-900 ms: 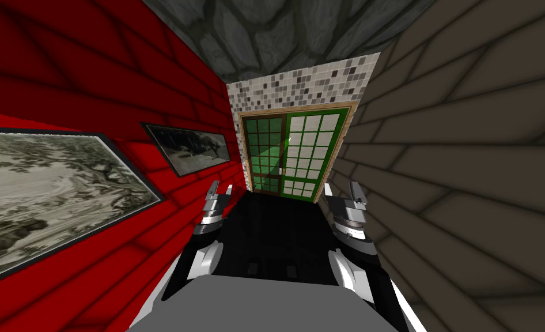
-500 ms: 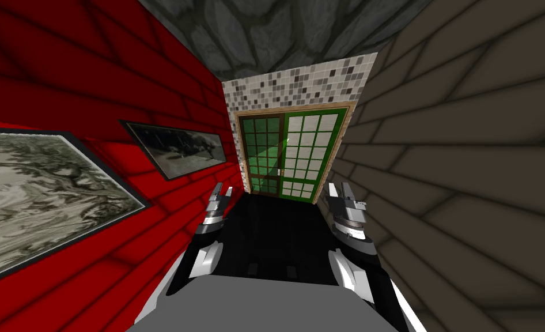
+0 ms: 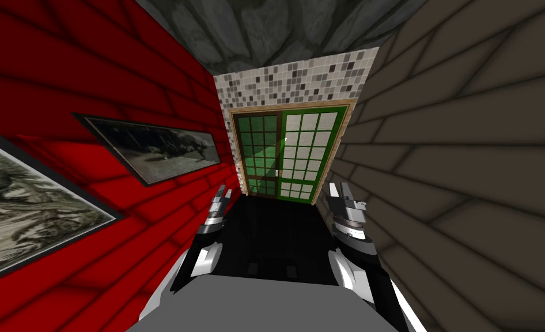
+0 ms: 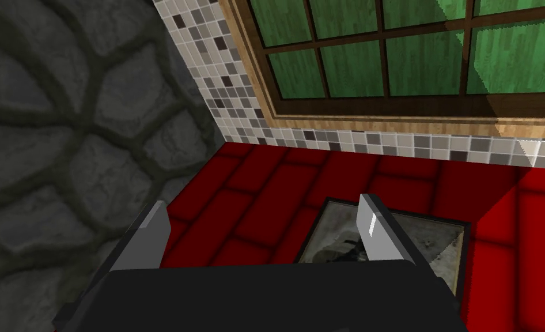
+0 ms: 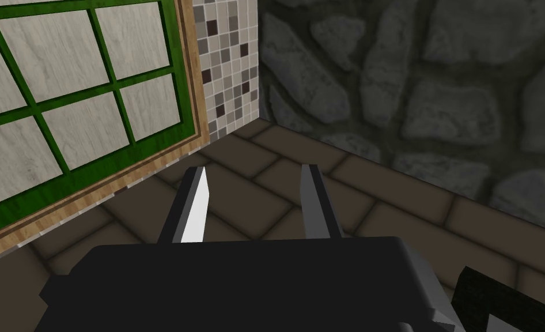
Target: Pull the door open
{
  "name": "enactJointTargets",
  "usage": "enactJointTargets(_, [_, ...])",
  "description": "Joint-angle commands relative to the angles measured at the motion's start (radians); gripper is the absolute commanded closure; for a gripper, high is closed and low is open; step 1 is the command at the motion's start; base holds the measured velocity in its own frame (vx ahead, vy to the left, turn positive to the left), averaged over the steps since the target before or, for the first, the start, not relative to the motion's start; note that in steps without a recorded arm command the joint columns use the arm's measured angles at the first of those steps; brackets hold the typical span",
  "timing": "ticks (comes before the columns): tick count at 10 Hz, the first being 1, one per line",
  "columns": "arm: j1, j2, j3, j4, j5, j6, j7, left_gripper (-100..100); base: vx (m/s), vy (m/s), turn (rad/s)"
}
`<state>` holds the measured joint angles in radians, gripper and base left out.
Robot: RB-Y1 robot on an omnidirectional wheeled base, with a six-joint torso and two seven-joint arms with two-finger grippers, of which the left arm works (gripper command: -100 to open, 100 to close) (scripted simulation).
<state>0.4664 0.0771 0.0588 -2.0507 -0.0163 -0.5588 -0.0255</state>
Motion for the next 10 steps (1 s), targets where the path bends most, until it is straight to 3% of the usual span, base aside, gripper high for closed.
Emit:
enactJointTargets(1, [-0.006, 0.002, 0.007, 0.026, -0.008, -0.007, -0.031, -100, 0.095, -0.045, -0.038])
enactJointTargets(10, [-0.041, 0.016, 0.053, 0.175, -0.048, -0.041, -0.197, -100, 0.094, -0.034, -0.045])
